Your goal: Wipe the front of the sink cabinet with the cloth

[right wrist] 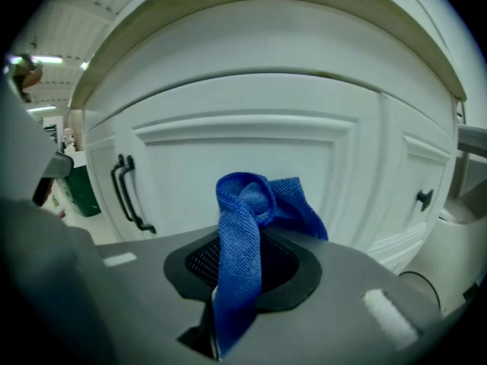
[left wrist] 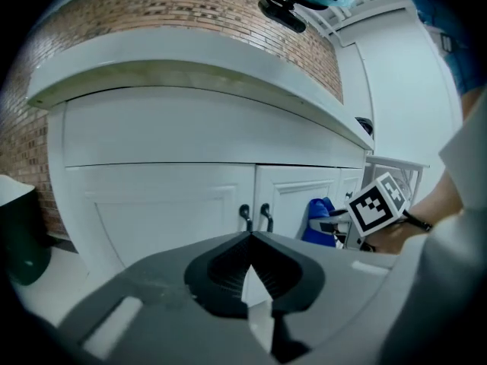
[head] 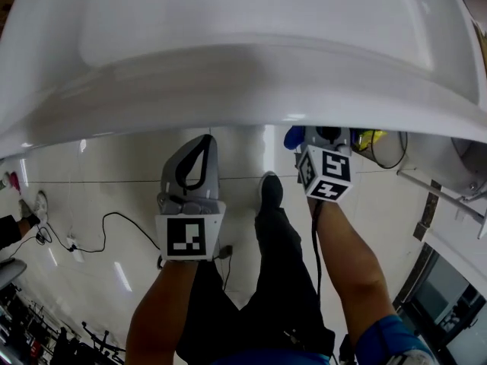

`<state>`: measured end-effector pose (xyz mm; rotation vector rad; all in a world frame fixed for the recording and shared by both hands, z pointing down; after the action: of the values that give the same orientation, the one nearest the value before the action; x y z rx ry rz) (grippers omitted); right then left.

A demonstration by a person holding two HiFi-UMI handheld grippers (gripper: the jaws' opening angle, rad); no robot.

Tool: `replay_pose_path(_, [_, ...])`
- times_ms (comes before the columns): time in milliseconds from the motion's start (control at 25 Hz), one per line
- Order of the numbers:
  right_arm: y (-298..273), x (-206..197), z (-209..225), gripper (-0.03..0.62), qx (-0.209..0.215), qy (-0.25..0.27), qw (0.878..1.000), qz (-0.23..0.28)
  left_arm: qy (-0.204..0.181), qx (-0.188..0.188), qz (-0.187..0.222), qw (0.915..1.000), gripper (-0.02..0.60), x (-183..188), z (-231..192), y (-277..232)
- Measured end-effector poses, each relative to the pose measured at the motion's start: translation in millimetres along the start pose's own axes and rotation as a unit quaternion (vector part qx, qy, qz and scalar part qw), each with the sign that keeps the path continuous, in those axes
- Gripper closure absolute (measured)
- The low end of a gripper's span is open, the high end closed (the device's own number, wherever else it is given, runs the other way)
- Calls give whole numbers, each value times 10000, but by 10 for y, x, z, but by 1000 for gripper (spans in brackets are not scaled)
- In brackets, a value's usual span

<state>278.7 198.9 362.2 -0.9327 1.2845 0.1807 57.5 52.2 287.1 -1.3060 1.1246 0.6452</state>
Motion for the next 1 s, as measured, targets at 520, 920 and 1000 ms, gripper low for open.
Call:
replay_pose_path(520, [240, 98, -1336, 510, 974, 558, 9937, 5, 558, 505, -74, 9971, 578, -227, -691, 727])
replay_pose_path(920, [181, 130, -2054, 510, 929, 926, 9913, 69, 490, 411, 75, 9979, 578, -249, -1326, 1011])
replay_pose_path(1000, [131, 142, -2176, 510, 825, 905, 9925, 56, 550, 443, 150, 9974, 578, -259, -1490, 1072])
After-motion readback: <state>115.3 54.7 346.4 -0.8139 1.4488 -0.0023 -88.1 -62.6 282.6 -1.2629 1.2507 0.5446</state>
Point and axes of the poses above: the fingertips, and each gripper's own axes: y backward along the fingers, z to its right, x out of its top, the point moved 9 cm from there along y, backward along the fingers, and after that the axes turned 5 degrees about -x, right-handed, at the moved point
